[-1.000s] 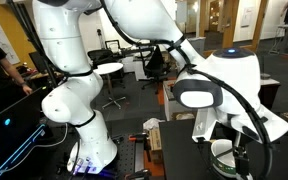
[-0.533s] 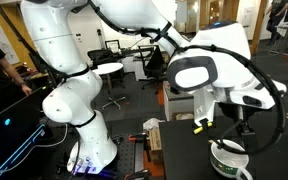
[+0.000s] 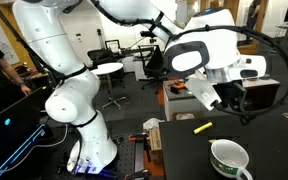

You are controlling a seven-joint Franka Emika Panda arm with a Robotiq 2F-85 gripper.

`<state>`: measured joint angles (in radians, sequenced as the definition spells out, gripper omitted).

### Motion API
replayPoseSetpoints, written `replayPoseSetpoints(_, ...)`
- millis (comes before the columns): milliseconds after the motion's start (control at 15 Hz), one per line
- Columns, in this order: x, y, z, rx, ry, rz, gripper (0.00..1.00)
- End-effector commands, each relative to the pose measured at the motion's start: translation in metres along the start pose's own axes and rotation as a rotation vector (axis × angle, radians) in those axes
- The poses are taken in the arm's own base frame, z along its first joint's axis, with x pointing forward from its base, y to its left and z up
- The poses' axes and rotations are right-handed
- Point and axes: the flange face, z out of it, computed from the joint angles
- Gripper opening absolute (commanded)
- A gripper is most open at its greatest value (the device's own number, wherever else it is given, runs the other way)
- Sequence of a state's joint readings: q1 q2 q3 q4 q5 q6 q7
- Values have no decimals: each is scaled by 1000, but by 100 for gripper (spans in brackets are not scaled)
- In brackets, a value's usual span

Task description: Move the green mug to the right

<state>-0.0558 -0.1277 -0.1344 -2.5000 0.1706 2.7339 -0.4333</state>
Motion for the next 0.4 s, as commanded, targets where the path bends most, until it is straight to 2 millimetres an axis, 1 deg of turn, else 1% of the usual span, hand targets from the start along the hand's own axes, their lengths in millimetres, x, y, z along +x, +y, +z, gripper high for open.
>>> replayPoseSetpoints(0, 5, -12, -7, 58, -6, -127, 100)
replayPoseSetpoints(67, 6, -11, -5, 47, -15, -132, 100)
replayPoseSetpoints(133, 3, -13, 0, 30, -5, -97, 100)
replayPoseSetpoints(333, 3, -14, 1, 31, -9, -100, 100)
